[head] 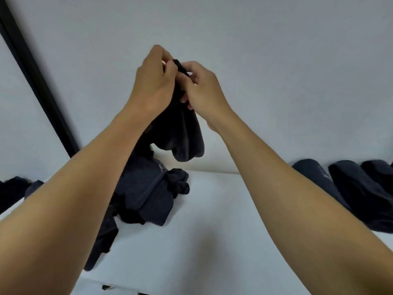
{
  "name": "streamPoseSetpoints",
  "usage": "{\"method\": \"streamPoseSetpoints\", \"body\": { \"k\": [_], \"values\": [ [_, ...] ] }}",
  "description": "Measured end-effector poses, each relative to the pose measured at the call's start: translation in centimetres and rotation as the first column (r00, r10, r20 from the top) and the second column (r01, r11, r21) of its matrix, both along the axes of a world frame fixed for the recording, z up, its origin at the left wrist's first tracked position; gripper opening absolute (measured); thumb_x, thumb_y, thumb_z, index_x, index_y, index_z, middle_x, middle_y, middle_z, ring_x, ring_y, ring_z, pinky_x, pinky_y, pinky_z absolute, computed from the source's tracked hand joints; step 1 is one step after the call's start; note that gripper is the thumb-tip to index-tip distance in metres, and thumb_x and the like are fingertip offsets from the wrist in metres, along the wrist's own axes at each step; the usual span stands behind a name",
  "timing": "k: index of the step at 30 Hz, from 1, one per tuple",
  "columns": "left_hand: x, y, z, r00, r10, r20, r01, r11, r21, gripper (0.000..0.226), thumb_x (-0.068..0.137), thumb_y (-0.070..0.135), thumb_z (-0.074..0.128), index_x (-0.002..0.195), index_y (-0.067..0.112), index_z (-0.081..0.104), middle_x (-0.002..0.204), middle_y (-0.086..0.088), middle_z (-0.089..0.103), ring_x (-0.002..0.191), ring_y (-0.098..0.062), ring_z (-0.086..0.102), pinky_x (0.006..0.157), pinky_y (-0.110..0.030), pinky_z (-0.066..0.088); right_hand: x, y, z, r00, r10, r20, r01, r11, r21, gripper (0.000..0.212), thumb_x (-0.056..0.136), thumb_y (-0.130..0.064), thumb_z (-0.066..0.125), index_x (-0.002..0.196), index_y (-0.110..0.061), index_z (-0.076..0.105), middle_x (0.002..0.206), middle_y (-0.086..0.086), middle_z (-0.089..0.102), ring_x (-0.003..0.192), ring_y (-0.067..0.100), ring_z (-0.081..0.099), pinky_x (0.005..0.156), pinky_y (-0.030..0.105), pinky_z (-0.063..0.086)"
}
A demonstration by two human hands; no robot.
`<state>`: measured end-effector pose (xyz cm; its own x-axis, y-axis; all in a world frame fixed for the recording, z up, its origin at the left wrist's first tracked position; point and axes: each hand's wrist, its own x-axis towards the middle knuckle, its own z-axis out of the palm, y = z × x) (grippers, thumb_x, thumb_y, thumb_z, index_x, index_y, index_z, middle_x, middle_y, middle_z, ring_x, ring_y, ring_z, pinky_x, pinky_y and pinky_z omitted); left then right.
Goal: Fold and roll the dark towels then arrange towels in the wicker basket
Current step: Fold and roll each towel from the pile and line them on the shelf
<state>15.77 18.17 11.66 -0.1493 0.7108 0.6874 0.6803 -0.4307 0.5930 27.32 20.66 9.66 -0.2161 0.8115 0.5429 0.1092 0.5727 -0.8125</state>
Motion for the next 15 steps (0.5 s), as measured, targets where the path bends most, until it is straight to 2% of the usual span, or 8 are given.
{"method": "streamPoseSetpoints", "body": {
  "k": [2, 3, 4, 6, 9, 11, 12, 15],
  "values": [
    [0.7, 0.4, 1.1, 0.999, -0.053, -0.008, 0.053, 0.997, 0.05, 0.009, 0.096, 0.022, 0.044, 0.096, 0.015, 0.051, 0.075, 0.01, 0.055, 0.066, -0.003, 0.053, 0.064, -0.02, 0.041, 1.1, 0.4, 1.2, 0.992, -0.117, 0.042, 0.113, 0.99, 0.078, 0.019, 0.093, -0.022, 0.055, 0.075, -0.019, 0.058, 0.068, -0.003, 0.06, 0.064, 0.016, 0.061, 0.062, 0.039, 0.053],
    [1.0, 0.4, 1.6, 0.997, -0.073, -0.039, 0.075, 0.995, 0.066, 0.01, 0.094, 0.026, 0.051, 0.096, 0.016, 0.052, 0.072, 0.01, 0.056, 0.063, -0.003, 0.053, 0.06, -0.016, 0.041, 1.8, 0.7, 1.8, 0.98, -0.188, 0.06, 0.18, 0.977, 0.111, 0.022, 0.092, -0.021, 0.055, 0.071, -0.02, 0.058, 0.067, -0.005, 0.06, 0.067, 0.017, 0.062, 0.067, 0.041, 0.055],
    [1.2, 0.3, 2.3, 0.993, -0.078, -0.094, 0.085, 0.994, 0.069, 0.013, 0.09, 0.027, 0.057, 0.097, 0.017, 0.052, 0.071, 0.009, 0.056, 0.062, -0.002, 0.053, 0.056, -0.012, 0.041, 2.5, 1.1, 2.4, 0.964, -0.252, 0.081, 0.238, 0.96, 0.149, 0.022, 0.091, -0.019, 0.054, 0.07, -0.022, 0.058, 0.066, -0.008, 0.06, 0.068, 0.015, 0.062, 0.068, 0.037, 0.055],
    [1.3, 0.5, 3.4, 0.971, -0.06, -0.233, 0.064, 0.998, 0.013, 0.021, 0.083, 0.016, 0.06, 0.101, 0.018, 0.051, 0.075, 0.006, 0.056, 0.065, -0.005, 0.054, 0.051, -0.009, 0.04, 3.9, 1.5, 3.9, 0.908, -0.389, 0.158, 0.341, 0.902, 0.265, 0.023, 0.09, -0.02, 0.053, 0.068, -0.026, 0.056, 0.07, -0.01, 0.058, 0.068, 0.008, 0.056, 0.062, 0.026, 0.045],
    [0.2, 1.2, 4.7, 0.912, 0.021, -0.41, -0.058, 0.995, -0.078, 0.015, 0.081, 0.006, 0.057, 0.094, 0.013, 0.055, 0.078, 0.0, 0.055, 0.07, -0.017, 0.052, 0.052, -0.018, 0.039, 5.9, 2.3, 5.6, 0.81, -0.552, 0.199, 0.455, 0.805, 0.38, 0.022, 0.093, -0.032, 0.053, 0.076, -0.02, 0.06, 0.089, -0.002, 0.06, 0.079, 0.009, 0.054, 0.061, 0.019, 0.037],
    [-1.1, 1.6, 5.2, 0.911, 0.064, -0.407, -0.117, 0.987, -0.107, 0.004, 0.083, 0.006, 0.056, 0.082, 0.009, 0.059, 0.07, -0.004, 0.053, 0.067, -0.021, 0.051, 0.053, -0.023, 0.039, 6.7, 2.7, 6.0, 0.773, -0.585, 0.245, 0.47, 0.788, 0.398, 0.031, 0.095, -0.038, 0.051, 0.084, -0.012, 0.062, 0.09, 0.002, 0.064, 0.082, 0.015, 0.057, 0.064, 0.024, 0.04],
    [-1.7, 1.6, 5.3, 0.914, 0.084, -0.397, -0.14, 0.983, -0.114, 0.007, 0.084, 0.006, 0.055, 0.08, 0.006, 0.061, 0.069, -0.007, 0.055, 0.067, -0.024, 0.052, 0.056, -0.026, 0.042, 7.0, 2.8, 6.0, 0.762, -0.58, 0.288, 0.457, 0.797, 0.395, 0.032, 0.096, -0.04, 0.05, 0.085, -0.012, 0.062, 0.087, 0.002, 0.065, 0.082, 0.017, 0.058, 0.066, 0.027, 0.041],
    [-3.6, 1.3, 5.5, 0.902, 0.184, -0.391, -0.241, 0.965, -0.101, 0.016, 0.089, 0.003, 0.053, 0.086, 0.007, 0.068, 0.073, -0.011, 0.06, 0.068, -0.029, 0.059, 0.065, -0.038, 0.05, 7.7, 2.5, 5.2, 0.781, -0.463, 0.42, 0.336, 0.878, 0.341, 0.029, 0.091, -0.044, 0.059, 0.084, -0.017, 0.063, 0.08, -0.006, 0.064, 0.077, 0.012, 0.058, 0.062, 0.021, 0.041]
  ]
}}
